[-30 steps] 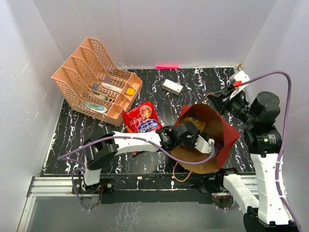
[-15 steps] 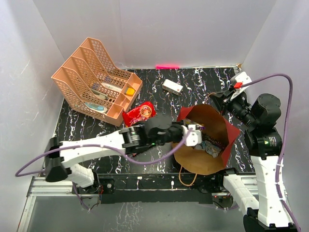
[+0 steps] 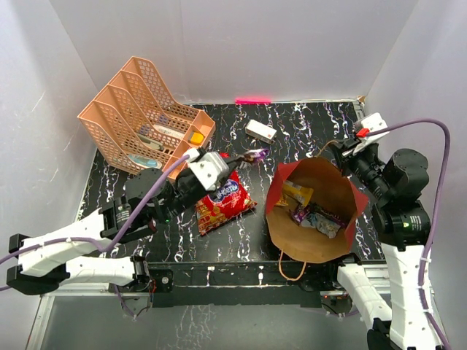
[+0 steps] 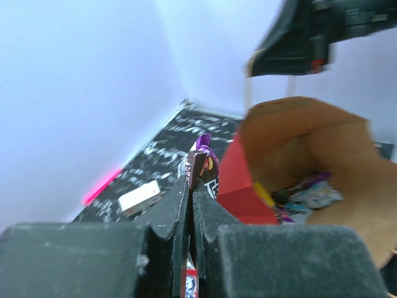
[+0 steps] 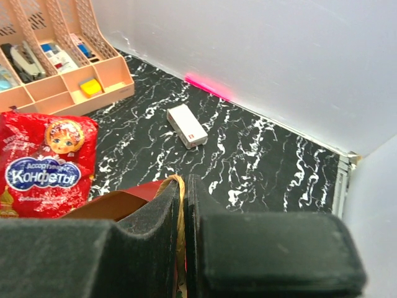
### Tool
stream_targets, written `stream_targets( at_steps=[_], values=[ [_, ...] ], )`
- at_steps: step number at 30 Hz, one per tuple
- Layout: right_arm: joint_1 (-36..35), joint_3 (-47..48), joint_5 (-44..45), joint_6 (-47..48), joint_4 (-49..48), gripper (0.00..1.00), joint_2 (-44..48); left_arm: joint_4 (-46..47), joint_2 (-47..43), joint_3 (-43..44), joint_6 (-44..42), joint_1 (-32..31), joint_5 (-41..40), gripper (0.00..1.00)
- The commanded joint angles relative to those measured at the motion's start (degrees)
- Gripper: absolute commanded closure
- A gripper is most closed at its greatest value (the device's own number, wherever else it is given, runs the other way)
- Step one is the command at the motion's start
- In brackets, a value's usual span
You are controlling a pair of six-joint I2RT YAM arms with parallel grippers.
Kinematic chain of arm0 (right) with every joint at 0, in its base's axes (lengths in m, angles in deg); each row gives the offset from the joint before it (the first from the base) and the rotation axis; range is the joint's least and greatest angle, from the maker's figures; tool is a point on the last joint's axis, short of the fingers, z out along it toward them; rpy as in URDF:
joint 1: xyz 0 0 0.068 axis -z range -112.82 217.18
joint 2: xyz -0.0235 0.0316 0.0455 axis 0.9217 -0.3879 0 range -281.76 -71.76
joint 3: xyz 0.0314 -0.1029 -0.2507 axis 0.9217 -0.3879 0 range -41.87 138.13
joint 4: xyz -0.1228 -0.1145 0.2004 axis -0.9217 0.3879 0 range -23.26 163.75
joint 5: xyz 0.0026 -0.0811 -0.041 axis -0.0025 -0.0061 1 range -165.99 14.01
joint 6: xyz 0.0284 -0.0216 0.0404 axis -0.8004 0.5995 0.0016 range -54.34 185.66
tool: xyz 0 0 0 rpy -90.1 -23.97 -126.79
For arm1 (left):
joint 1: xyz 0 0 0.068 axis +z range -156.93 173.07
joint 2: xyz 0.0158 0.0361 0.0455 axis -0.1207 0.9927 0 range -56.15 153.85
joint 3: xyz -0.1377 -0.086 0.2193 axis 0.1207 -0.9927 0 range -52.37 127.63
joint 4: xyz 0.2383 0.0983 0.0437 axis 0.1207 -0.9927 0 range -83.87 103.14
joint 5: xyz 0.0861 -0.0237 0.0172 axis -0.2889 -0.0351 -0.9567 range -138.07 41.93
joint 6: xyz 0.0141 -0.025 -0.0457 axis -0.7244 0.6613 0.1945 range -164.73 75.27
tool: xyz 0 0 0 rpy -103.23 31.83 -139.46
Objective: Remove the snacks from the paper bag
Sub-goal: Place the snack at the center of the board.
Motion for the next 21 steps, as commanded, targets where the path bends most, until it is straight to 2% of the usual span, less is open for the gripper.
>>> stream_targets(
  at_steps=[1,3,7,9,13,21],
  values=[
    [0.07,2.07,4.33,2.01,-2.59,0.92,1.42,0.67,1.71,-0.27,2.67,2.76,-19.44,1.00],
    [0.03,1.89,3.99,2.03,-2.56,0.92,1.44,-1.60,2.95,0.02,6.98,7.42,-17.82,1.00],
    [0.04,1.63,3.27,2.02,-2.94,0.92,1.03,-3.98,6.25,-0.33,18.38,20.78,-4.82,1.00],
    [-0.01,1.53,2.77,2.03,-3.41,0.92,0.77,-3.26,9.01,0.17,22.03,24.88,-0.19,1.00],
    [0.04,2.01,1.95,1.85,-3.53,0.92,-0.07,-3.40,16.15,2.48,28.07,30.06,6.78,1.00],
    [0.11,2.79,1.31,3.57,-3.02,0.92,-0.10,0.75,31.74,9.80,37.15,36.32,19.13,1.00]
  ],
)
